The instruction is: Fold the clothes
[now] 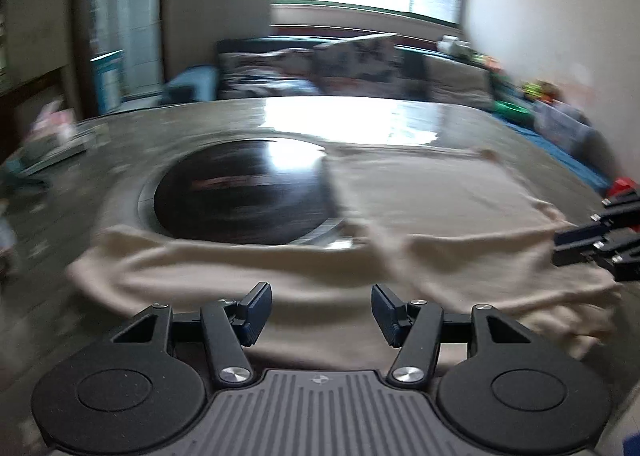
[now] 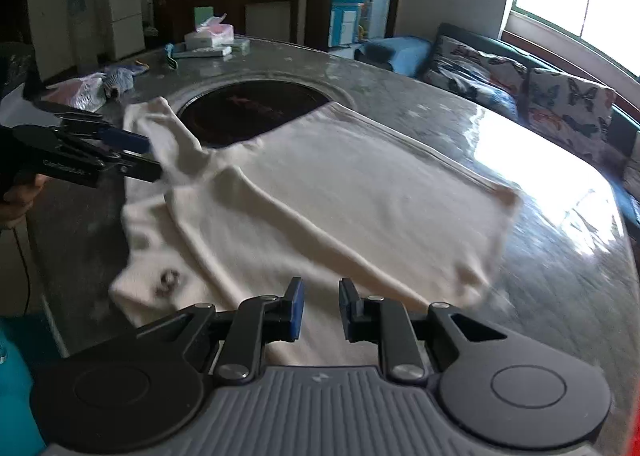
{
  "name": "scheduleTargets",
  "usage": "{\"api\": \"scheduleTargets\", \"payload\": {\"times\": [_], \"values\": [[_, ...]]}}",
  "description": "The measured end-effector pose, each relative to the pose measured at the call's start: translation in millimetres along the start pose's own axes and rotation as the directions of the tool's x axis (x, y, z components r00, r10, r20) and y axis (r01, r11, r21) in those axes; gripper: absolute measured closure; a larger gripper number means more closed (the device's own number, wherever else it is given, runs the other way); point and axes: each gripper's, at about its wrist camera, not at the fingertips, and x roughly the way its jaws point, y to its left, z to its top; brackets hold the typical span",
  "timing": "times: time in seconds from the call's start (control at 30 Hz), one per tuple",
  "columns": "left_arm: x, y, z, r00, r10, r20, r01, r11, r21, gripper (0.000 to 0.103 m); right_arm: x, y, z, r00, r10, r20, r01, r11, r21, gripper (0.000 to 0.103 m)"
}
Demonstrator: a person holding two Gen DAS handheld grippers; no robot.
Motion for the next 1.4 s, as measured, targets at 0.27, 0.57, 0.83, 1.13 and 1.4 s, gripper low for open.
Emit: {"api": "scheduleTargets", "payload": {"times": [0.27,0.57,0.83,1.13,1.4], "values": [[4,72,4,0.964,0.263,-0.025,-0.263,0.949,-0.174,0.042,31,17,12,1.000,0.031,-0.004,-0.031,1.000,-0.003,0.076],[19,124,10,0.943,0.324,-0.074,-0.328,0.869,-0.371,0.061,13,23,8,1.000,0.014,0.023,-0.014,1.000,-0.004,0.072],[1,108,27,0.971,0.240,0.013,-0.216,0.897,-0.385,0.097,-6,15,-1,0.997,-0.023,0.069,0.018,0.998,0.067,0.072],[-53,-8,88,0.954,-0.095,0.286,0.143,0.978,-0.154,0.098,-26,0,-19,0.991,-0.075,0.113,0.056,0.986,0.160,0.072],[-51,-115,94,0.868,-0.426,0.256,0.421,0.904,0.075,0.097,-47,-17,-42,0.982,-0.135,0.130,0.099,0.963,0.251,0.072]]}}
